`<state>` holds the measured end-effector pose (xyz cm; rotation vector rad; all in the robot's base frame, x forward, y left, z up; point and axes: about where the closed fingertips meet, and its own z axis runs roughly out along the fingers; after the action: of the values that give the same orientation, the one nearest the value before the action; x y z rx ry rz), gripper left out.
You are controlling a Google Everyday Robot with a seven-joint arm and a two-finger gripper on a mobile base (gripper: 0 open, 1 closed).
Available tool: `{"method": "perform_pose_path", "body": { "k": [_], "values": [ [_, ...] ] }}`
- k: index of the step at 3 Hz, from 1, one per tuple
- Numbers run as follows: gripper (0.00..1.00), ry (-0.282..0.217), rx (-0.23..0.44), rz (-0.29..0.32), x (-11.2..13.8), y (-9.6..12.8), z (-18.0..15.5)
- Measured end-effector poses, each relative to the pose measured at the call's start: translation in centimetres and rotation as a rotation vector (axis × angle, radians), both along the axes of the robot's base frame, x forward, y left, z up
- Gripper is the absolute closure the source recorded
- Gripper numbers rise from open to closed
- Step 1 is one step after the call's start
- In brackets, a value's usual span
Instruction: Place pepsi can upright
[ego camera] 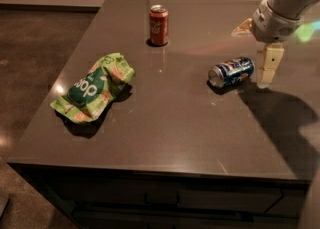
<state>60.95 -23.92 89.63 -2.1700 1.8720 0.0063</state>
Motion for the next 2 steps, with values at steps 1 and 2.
{"method": "perform_pose_path", "body": {
  "k": [1,2],
  "values": [
    [0.00,0.023,-0.011,0.080,1.3,0.0,-1.7],
    [0.00,0.031,-0.025,0.141,2.1,0.3,-2.8]
  ]
}}
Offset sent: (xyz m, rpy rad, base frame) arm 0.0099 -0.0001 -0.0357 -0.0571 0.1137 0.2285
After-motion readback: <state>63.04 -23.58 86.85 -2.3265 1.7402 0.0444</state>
